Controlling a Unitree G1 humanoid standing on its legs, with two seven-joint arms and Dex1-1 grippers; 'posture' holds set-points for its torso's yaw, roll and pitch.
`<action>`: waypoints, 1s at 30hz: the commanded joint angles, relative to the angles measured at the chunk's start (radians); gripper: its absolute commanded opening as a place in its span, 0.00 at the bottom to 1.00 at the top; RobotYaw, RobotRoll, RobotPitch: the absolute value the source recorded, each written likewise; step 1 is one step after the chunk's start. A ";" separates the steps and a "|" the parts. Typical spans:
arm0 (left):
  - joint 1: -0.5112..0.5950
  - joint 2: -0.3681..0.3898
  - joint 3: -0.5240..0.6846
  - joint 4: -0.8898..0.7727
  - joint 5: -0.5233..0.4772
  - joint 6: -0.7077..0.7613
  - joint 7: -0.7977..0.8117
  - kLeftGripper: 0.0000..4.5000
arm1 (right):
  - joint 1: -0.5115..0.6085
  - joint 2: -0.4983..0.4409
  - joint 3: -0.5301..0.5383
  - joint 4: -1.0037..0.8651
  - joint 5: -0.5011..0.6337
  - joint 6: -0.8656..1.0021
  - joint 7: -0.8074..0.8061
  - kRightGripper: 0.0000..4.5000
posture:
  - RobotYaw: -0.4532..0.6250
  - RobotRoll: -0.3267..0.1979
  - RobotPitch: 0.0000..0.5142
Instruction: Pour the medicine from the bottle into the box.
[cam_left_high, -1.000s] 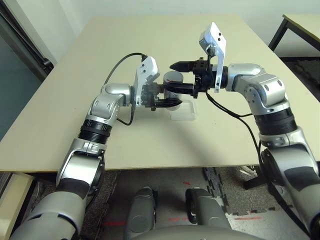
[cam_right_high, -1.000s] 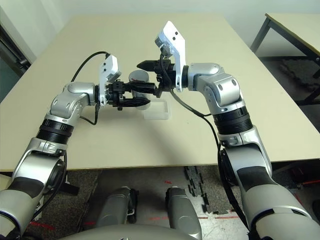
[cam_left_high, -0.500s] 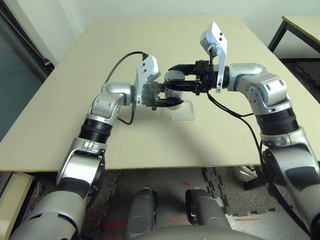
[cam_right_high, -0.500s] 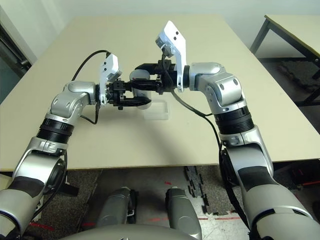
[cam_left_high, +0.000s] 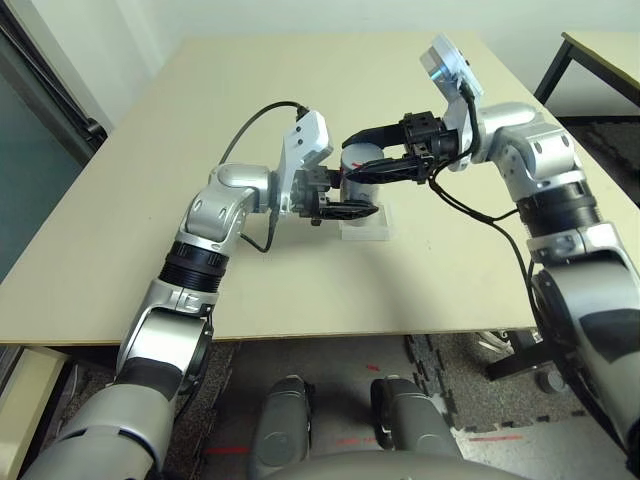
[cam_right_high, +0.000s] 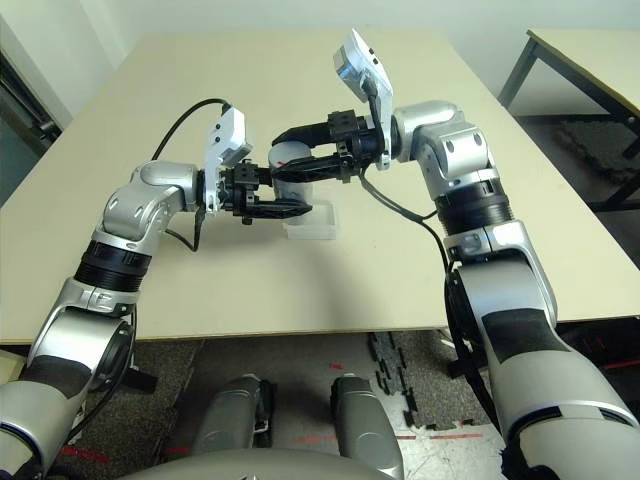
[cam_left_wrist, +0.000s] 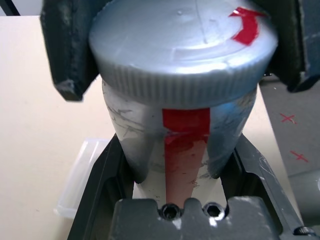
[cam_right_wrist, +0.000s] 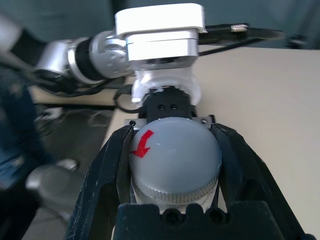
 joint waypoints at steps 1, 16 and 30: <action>0.005 -0.017 -0.039 -0.090 -0.041 0.029 -0.014 0.56 | -0.054 0.008 0.040 0.083 0.010 -0.059 0.012 0.79 | 0.55 0.62 0.19; -0.006 0.003 -0.013 -0.073 -0.039 0.029 0.006 0.56 | -0.020 -0.061 0.006 -0.016 0.030 0.050 0.001 1.00 | 0.53 0.62 0.21; -0.009 0.029 -0.002 -0.027 -0.036 0.003 0.001 0.56 | 0.118 -0.169 -0.085 -0.229 0.040 0.177 -0.112 1.00 | 0.48 0.62 0.21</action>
